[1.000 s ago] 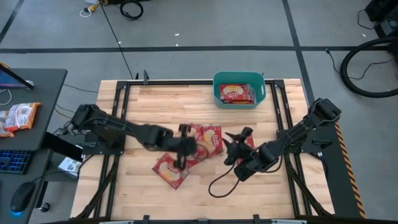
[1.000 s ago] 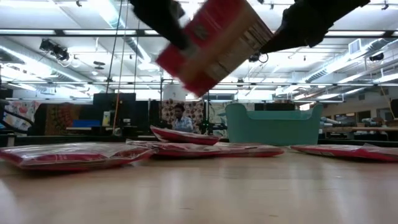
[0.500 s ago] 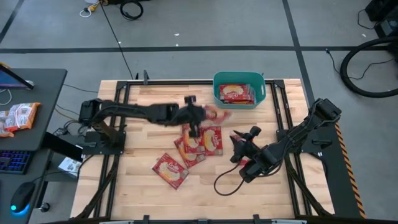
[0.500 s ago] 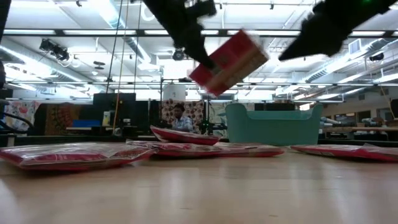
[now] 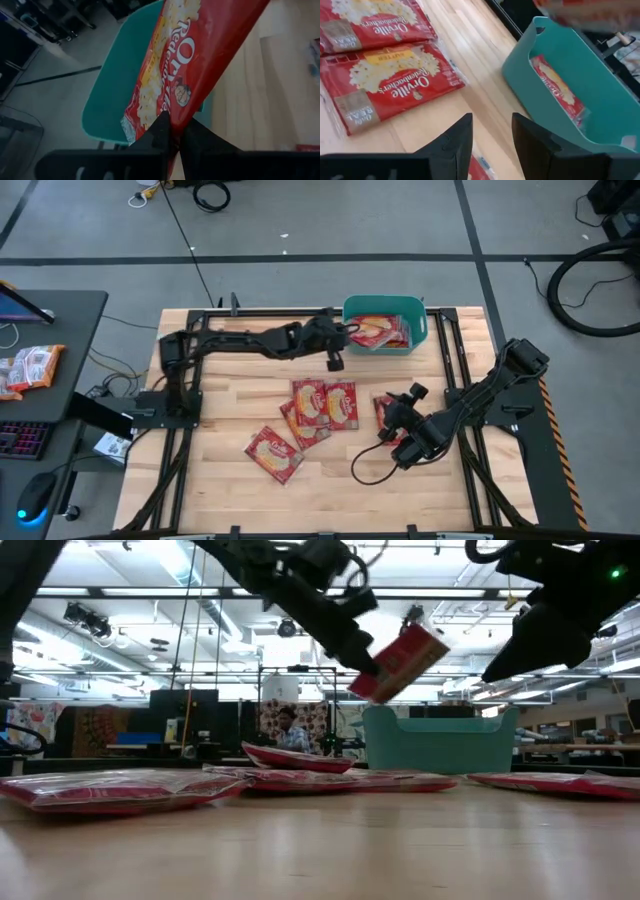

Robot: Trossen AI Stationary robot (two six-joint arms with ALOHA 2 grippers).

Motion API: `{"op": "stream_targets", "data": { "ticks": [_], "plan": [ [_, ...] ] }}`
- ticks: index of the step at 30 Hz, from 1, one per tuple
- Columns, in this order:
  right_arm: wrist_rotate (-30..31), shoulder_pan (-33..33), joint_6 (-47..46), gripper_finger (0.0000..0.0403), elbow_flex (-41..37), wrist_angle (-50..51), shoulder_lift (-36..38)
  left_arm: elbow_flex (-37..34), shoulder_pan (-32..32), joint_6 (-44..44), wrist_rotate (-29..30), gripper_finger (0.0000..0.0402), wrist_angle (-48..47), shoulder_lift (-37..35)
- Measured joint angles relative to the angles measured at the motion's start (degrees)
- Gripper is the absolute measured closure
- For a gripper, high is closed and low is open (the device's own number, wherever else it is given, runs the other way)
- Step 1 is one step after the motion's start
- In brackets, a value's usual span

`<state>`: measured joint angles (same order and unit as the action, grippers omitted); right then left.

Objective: Sort popcorn bags into baskets
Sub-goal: Put the popcorn bag into the green bin

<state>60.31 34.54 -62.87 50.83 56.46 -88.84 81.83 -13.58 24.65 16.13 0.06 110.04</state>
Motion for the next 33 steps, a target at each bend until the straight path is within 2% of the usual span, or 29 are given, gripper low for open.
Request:
{"op": "stream_targets", "data": {
  "ticks": [7, 10, 14, 18, 21, 25, 27, 29, 33],
  "plan": [
    [0.0, -0.5, 0.4, 0.0261, 0.5, 6.1, 1.5, 11.7, -1.5, -3.8, -0.2, 0.0377, 0.3, 10.0],
    [0.2, -0.6, 0.5, 0.0261, 0.5, 6.8, 2.7, 15.9, -2.5, -6.4, 1.6, 0.0377, 0.8, 13.2],
    [2.4, -0.5, 1.1, 0.0261, 0.5, 6.6, 3.4, 19.2, -3.6, -12.6, 2.3, 0.0376, 0.7, 16.1],
    [2.6, -0.5, 1.1, 0.0261, 0.5, 6.2, 3.5, 19.5, -4.0, -18.0, 2.4, 0.0373, 0.4, 17.0],
    [2.6, -0.5, 1.2, 0.0261, 0.5, 5.1, 3.5, 19.5, -3.6, -19.5, 5.0, 0.0352, 0.5, 17.0],
    [2.6, -0.4, 1.3, 0.0261, 0.5, 5.1, 3.5, 19.5, -3.2, -22.2, 10.1, 0.0297, 1.5, 17.0],
    [2.6, -0.4, 1.4, 0.0261, 0.5, 5.1, 3.5, 19.5, -3.1, -24.7, 10.6, 0.0267, 1.6, 17.0],
    [2.6, -0.4, 1.5, 0.0261, 0.5, 5.1, 3.5, 19.5, -3.0, -25.5, 7.7, 0.0239, 1.5, 17.0],
    [2.6, -0.4, 1.5, 0.0261, 0.5, 5.2, 3.5, 19.4, -2.9, -21.5, -6.9, 0.0200, 1.1, 15.5]
  ]
}}
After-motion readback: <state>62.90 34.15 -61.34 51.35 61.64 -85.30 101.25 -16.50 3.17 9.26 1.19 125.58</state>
